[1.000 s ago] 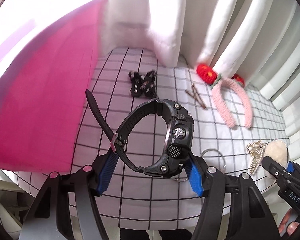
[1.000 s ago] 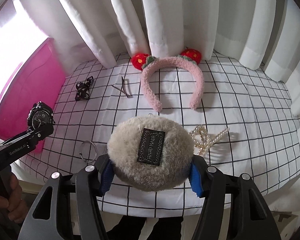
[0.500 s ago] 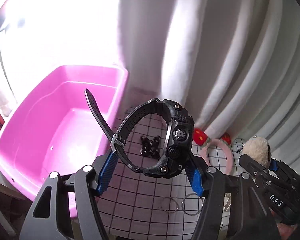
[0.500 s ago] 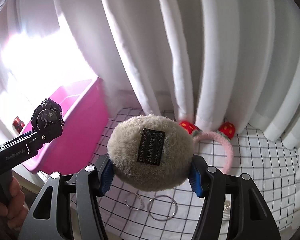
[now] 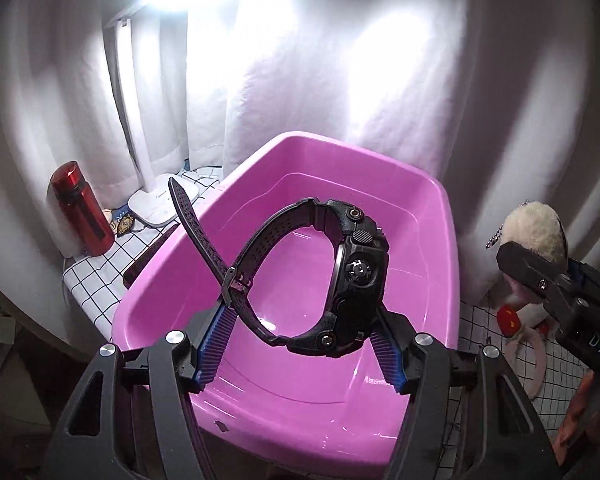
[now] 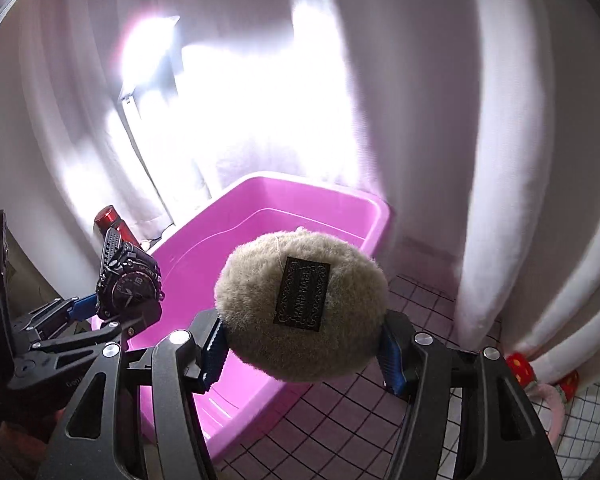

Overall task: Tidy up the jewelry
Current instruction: 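Carry the watch and pouch into the pink tub and open both tools, then withdraw both tools from the tub back over the table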

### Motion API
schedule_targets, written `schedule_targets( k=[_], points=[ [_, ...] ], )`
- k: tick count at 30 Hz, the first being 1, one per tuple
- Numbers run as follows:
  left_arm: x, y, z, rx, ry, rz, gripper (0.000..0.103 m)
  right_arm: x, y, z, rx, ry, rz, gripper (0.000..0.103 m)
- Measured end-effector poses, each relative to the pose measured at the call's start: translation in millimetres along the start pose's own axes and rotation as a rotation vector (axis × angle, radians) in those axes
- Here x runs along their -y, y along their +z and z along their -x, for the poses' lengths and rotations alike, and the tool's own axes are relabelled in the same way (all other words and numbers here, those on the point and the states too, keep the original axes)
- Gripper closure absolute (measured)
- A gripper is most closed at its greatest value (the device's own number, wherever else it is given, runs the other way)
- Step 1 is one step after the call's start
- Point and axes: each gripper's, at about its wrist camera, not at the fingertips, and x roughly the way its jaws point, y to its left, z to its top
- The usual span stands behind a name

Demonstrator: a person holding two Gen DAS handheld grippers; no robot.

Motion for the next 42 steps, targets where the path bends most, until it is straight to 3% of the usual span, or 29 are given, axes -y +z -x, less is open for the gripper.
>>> schedule_targets(
  k=[7, 17, 21, 25, 28, 31, 42],
  points=[
    [-20.8, -0.4, -34.3, -0.075, 0.023, 0.020, 0.042, -20.3, 22.0, -68.2, -0.107, 0.056, 0.020, 0.044],
    [-33.0, 3.6, -65.2, -0.161, 0.052, 0.040, 0.040, -24.4, 30.5, -136.1, -0.263, 0.008, 0.021, 0.043],
    [-31.9, 1.6, -72.7, -0.186, 0.074, 0.028, 0.037, -23.3, 30.2, -144.3, -0.284, -0.016, 0.019, 0.038],
    [-33.5, 1.6, -73.3, -0.184, 0.081, 0.038, 0.019, -20.2, 31.1, -148.9, -0.301, -0.023, -0.002, 0.035],
    [-36.3, 5.4, -66.3, -0.152, 0.097, 0.041, 0.014, -18.6, 34.0, -151.1, -0.302, -0.032, -0.003, 0.033],
    [-38.3, 8.6, -61.7, -0.135, 0.101, 0.043, 0.014, -19.0, 36.0, -149.6, -0.298, -0.034, -0.004, 0.029],
    [-42.4, 1.6, -58.1, -0.149, 0.111, 0.054, 0.014, -18.9, 32.3, -131.7, -0.283, -0.042, -0.017, 0.029]
  ],
)
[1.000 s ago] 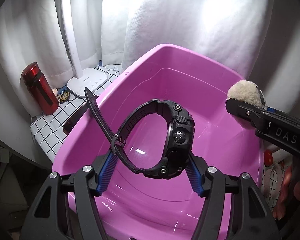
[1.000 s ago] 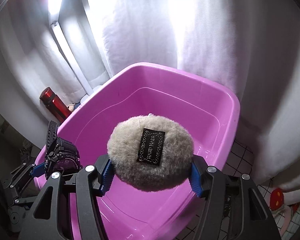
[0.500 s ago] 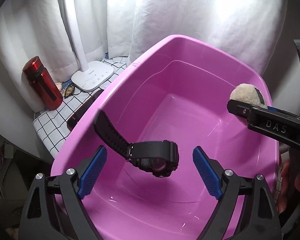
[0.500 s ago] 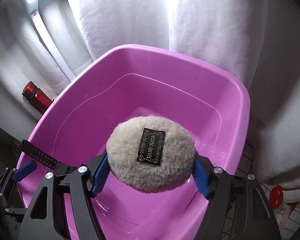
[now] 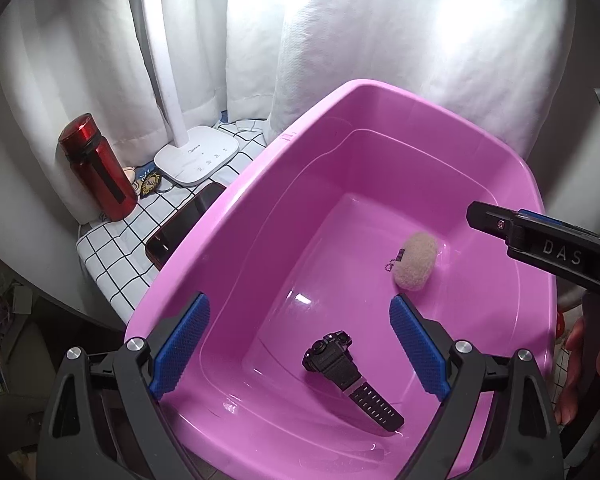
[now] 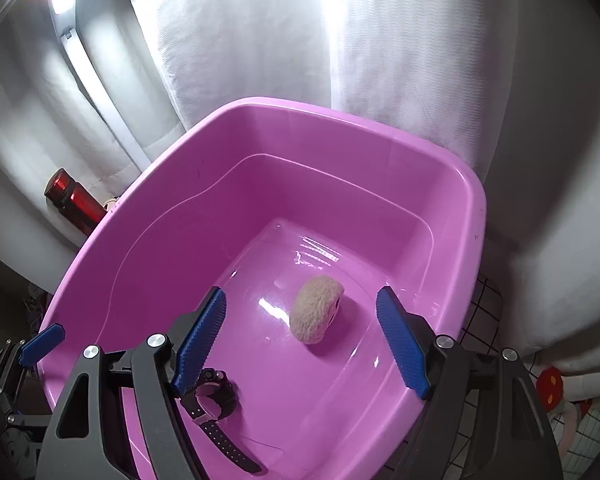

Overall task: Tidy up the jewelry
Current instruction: 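Withdraw both tools from the tub back over the table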

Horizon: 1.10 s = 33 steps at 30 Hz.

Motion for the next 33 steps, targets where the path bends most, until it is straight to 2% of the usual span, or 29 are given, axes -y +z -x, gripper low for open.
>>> schedule_targets(
  k=[10, 17, 28, 33],
  points=[
    [-6.0, -14.3, 13.1, 0.005, 0.011, 0.004, 0.014, 5.2, -18.7, 25.0, 0.039, 0.001, -0.023, 0.029],
    [3.9, -20.7, 28.5, 0.027, 0.003, -0.016, 0.014, 11.5, -37.6, 53.2, 0.079, -0.013, -0.034, 0.029],
    [40.4, -31.3, 55.5, 0.057, -0.049, -0.085, 0.014, 41.8, -72.8, 99.5, 0.146, -0.051, -0.097, 0.029],
    [68.5, -38.2, 67.2, 0.068, -0.100, -0.141, 0.014, 65.9, -101.4, 119.1, 0.162, -0.070, -0.160, 0.029]
  ],
)
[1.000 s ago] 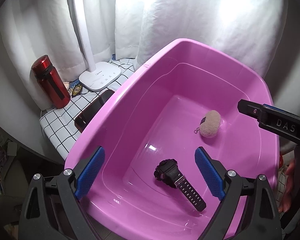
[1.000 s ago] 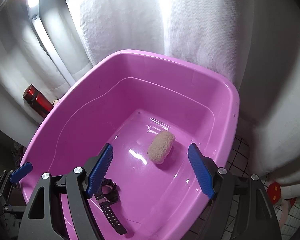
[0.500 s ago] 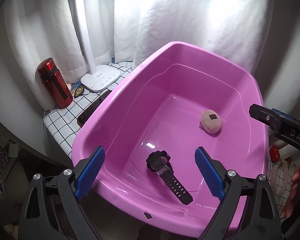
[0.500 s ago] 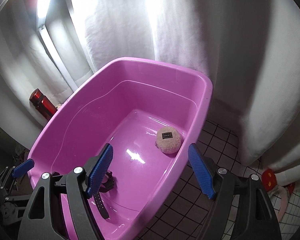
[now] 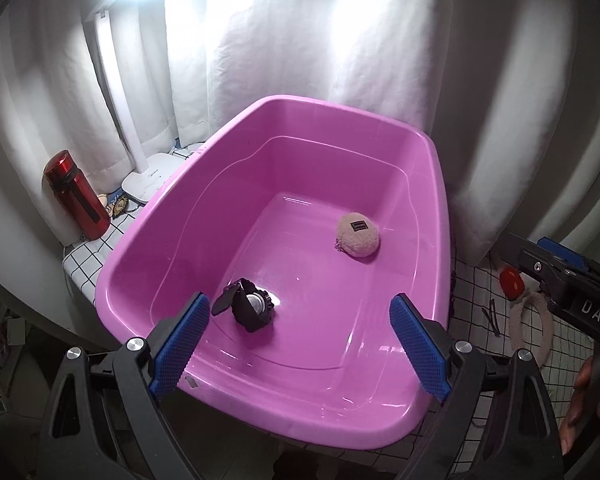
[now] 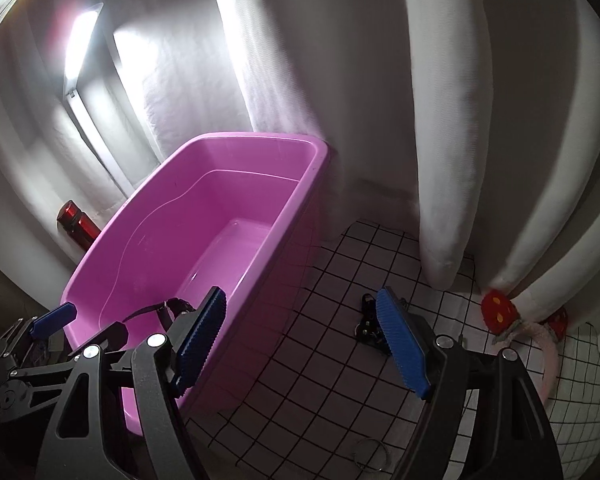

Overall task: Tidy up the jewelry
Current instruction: 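Withdraw both tools from the tub back over the table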

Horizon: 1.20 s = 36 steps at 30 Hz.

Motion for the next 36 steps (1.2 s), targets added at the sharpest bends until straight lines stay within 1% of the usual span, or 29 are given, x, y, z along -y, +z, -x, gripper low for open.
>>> schedule_targets(
  k=[5, 11, 14, 15, 17, 19, 21, 22, 24, 27, 32, 36],
  points=[
    [37.1, -8.5, 5.2, 0.002, -0.066, -0.063, 0.013, 39.7, -34.1, 22.6, 0.001, -0.046, -0.081, 0.029],
    [85.3, -26.4, 1.3, -0.034, -0.143, -0.146, 0.013, 101.5, -84.9, 50.0, -0.017, -0.142, -0.209, 0.029],
    [107.9, -37.6, -4.9, -0.057, -0.165, -0.189, 0.010, 133.4, -113.7, 64.6, -0.032, -0.202, -0.281, 0.029],
    [115.8, -41.1, -5.7, -0.045, -0.150, -0.207, 0.007, 144.8, -122.7, 69.4, -0.039, -0.221, -0.305, 0.029],
    [129.6, -47.7, -5.7, -0.023, -0.154, -0.248, 0.007, 163.3, -139.7, 78.4, -0.052, -0.255, -0.345, 0.029],
    [140.8, -55.3, -10.8, -0.062, -0.195, -0.257, 0.007, 181.4, -156.9, 86.5, -0.065, -0.283, -0.387, 0.029],
    [150.3, -63.8, -16.0, -0.094, -0.222, -0.262, 0.007, 193.5, -169.8, 92.3, -0.076, -0.307, -0.418, 0.029],
    [155.1, -67.6, -17.7, -0.096, -0.228, -0.271, 0.007, 199.0, -176.0, 95.2, -0.081, -0.318, -0.431, 0.029],
    [164.2, -77.6, -20.2, -0.098, -0.229, -0.294, 0.007, 209.1, -187.5, 99.2, -0.088, -0.333, -0.457, 0.029],
    [172.7, -92.7, -29.8, -0.127, -0.232, -0.313, 0.007, 222.8, -205.9, 100.8, -0.102, -0.349, -0.495, 0.029],
    [180.8, -117.6, -50.4, -0.175, -0.220, -0.338, 0.007, 236.9, -230.8, 91.5, -0.137, -0.364, -0.526, 0.029],
    [178.6, -133.8, -70.9, -0.221, -0.210, -0.326, 0.007, 242.3, -245.1, 76.8, -0.165, -0.355, -0.539, 0.029]
  ],
)
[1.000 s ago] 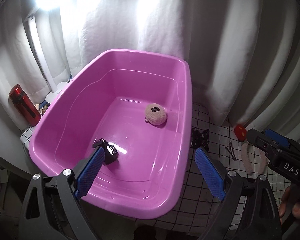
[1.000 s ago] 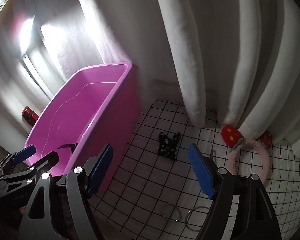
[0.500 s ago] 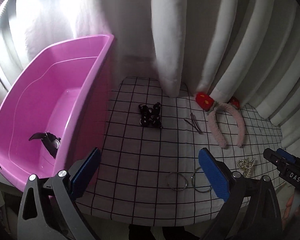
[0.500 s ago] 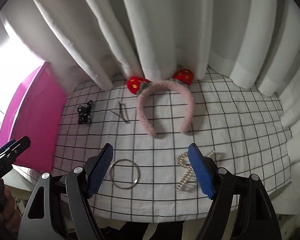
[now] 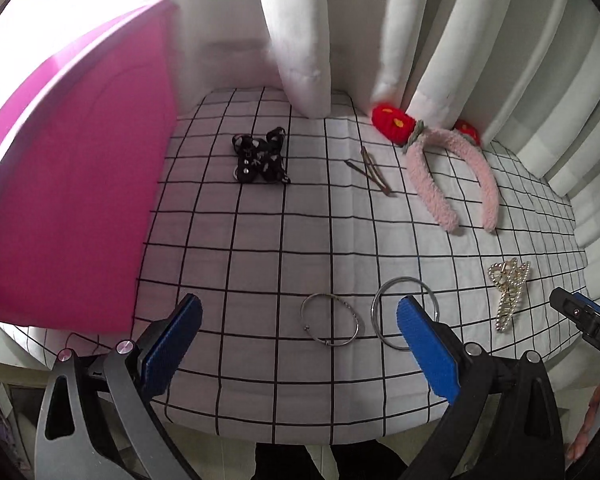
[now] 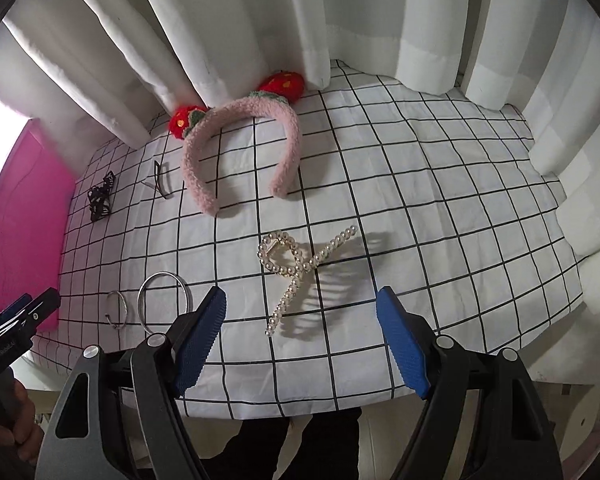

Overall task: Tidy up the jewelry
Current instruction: 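Withdraw both tools from the tub back over the table, then grasp the silver bangle with the left tool while the right tool grasps the pearl claw clip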

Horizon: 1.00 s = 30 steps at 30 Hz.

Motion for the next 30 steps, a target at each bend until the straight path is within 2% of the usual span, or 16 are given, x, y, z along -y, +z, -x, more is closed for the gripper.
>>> schedule_targets(
  k=[9, 24, 30],
  points=[
    [-4.5, -20.2, -37.3, -0.046, 0.049, 0.009, 0.007, -0.7, -6.9, -30.9, -0.024, 0.003, 0.030, 0.029],
    [11.9, -30.8, -70.2, -0.092, 0.053, -0.032, 0.007, 3.6, -5.6, -51.7, -0.038, -0.017, 0.046, 0.029],
    [8.6, -31.6, -82.8, -0.114, 0.058, -0.015, 0.007, 0.7, -4.8, -58.8, -0.047, -0.029, 0.055, 0.029]
  ],
)
